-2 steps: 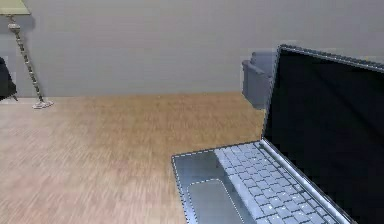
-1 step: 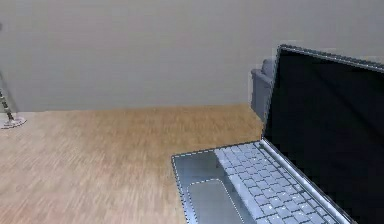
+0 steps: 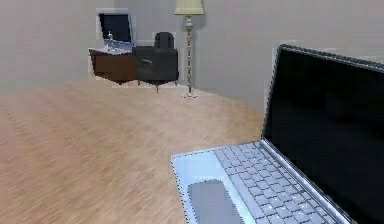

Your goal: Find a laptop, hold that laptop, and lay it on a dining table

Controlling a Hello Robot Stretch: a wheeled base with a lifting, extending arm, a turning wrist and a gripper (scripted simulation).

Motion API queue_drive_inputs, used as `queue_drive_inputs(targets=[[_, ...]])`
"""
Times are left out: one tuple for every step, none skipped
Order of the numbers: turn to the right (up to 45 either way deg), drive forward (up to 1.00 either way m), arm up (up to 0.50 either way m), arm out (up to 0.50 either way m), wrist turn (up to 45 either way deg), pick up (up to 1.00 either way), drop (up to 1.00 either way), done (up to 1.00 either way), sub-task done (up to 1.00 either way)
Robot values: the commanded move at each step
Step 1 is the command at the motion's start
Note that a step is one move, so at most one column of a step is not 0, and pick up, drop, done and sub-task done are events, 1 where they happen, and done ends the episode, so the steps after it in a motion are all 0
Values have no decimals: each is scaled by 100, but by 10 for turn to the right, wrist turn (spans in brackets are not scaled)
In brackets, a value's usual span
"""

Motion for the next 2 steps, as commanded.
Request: queue_drive_inputs(targets=[[0,50,0,0,0,0,0,0,0],[-450,0,0,0,0,0,0,0,0]])
